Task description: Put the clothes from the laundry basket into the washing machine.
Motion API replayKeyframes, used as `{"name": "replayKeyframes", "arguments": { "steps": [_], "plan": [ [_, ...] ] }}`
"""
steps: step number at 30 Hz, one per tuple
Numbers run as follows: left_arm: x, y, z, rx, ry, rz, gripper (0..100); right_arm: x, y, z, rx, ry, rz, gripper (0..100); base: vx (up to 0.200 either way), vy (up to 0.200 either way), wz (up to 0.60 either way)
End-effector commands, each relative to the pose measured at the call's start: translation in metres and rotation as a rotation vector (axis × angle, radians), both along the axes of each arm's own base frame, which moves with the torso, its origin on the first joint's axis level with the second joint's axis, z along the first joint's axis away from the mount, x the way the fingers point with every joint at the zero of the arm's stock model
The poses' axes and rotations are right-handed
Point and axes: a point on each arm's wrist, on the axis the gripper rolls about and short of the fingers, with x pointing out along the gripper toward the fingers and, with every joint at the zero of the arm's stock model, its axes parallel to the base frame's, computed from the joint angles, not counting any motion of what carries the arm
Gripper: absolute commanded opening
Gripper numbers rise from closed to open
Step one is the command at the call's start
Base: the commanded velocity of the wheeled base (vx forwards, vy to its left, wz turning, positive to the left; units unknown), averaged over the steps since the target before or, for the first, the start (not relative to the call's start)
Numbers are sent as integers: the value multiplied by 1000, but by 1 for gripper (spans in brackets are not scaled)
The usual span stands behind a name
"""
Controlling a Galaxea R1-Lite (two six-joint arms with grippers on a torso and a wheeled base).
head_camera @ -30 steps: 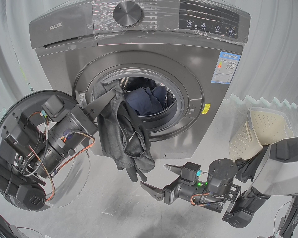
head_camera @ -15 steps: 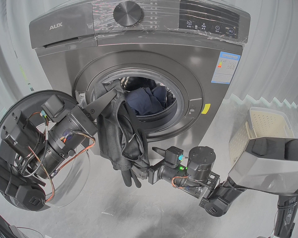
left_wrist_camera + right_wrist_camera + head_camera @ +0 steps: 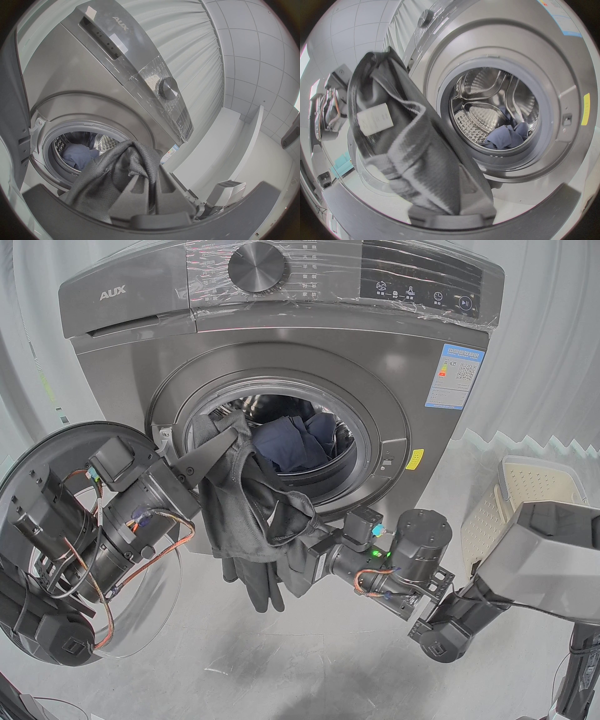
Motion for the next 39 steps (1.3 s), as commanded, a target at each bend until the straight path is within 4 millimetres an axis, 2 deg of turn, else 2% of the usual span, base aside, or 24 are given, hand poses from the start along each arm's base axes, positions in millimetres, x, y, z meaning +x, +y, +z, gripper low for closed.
{"name": "replayKeyframes", "arguments": {
  "steps": [1,5,8,13,19,22,23,28,29,30,31,32,39],
  "plan": [
    [3,-2,-8,15,28,-2,0,-17,-32,33,27,-30,-33,0,0,0,0],
    [6,-4,-16,33,55,-4,0,-35,-62,45,13,-22,-61,0,0,0,0],
    [6,-6,-19,38,61,-10,0,-50,-74,52,18,-27,-56,0,0,0,0],
    [-2,-13,-25,67,71,-42,0,-64,-88,68,55,-56,-58,0,0,0,0],
    [-12,-20,-32,118,62,-72,0,-63,-92,80,82,-94,-72,0,0,0,0],
    [-15,-26,-47,167,101,-102,0,-65,-94,87,100,-113,-66,0,0,0,0],
    [-12,-27,-52,179,117,-106,100,-64,-95,87,99,-113,-70,0,0,0,0],
    [6,-40,-97,286,227,-98,100,-63,-93,90,108,-126,-60,0,0,0,0],
    [7,-41,-99,294,231,-97,100,-63,-93,90,110,-128,-58,0,0,0,0],
    [10,-43,-111,328,254,-91,100,-64,-92,91,116,-135,-57,0,0,0,0],
    [10,-43,-112,329,256,-89,100,-64,-92,91,117,-135,-58,0,0,0,0],
    [14,-44,-123,358,277,-85,100,-64,-93,95,123,-146,-62,0,0,0,0],
    [17,-45,-133,380,302,-82,100,-63,-95,103,144,-170,-72,0,0,0,0]
  ]
}}
